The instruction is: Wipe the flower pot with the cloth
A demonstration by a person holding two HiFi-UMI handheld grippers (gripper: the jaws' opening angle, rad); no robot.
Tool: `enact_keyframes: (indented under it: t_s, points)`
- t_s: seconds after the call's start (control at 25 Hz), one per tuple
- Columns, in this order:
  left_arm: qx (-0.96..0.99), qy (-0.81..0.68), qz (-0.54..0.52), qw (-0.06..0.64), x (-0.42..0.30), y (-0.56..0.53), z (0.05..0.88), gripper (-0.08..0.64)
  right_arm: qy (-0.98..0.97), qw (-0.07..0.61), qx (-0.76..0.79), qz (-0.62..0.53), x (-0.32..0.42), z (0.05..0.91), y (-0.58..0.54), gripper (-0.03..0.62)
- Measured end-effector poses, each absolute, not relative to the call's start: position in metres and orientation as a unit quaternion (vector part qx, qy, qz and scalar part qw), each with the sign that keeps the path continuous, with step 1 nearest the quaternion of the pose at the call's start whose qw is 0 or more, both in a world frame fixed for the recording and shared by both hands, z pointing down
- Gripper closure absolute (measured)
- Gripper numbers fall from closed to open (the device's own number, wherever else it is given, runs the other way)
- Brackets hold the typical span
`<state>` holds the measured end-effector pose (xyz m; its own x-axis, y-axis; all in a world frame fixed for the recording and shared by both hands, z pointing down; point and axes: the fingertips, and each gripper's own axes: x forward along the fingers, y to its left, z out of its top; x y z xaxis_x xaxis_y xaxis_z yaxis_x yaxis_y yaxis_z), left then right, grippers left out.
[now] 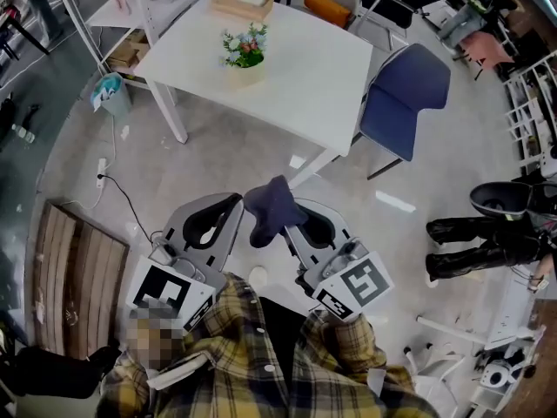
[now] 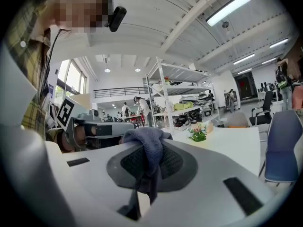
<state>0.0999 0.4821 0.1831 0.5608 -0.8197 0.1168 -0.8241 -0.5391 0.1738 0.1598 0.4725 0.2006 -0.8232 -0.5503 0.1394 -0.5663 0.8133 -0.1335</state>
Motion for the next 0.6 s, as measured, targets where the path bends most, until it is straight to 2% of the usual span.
enact_keyframes:
  t_s: [0.6]
  points:
    - [0.895, -0.431, 0.031, 0.109, -0.028, 0.35, 0.19, 0.551, -0.917, 0.046, 0.385, 0.097, 0.071, 0.205, 0.325, 0.571]
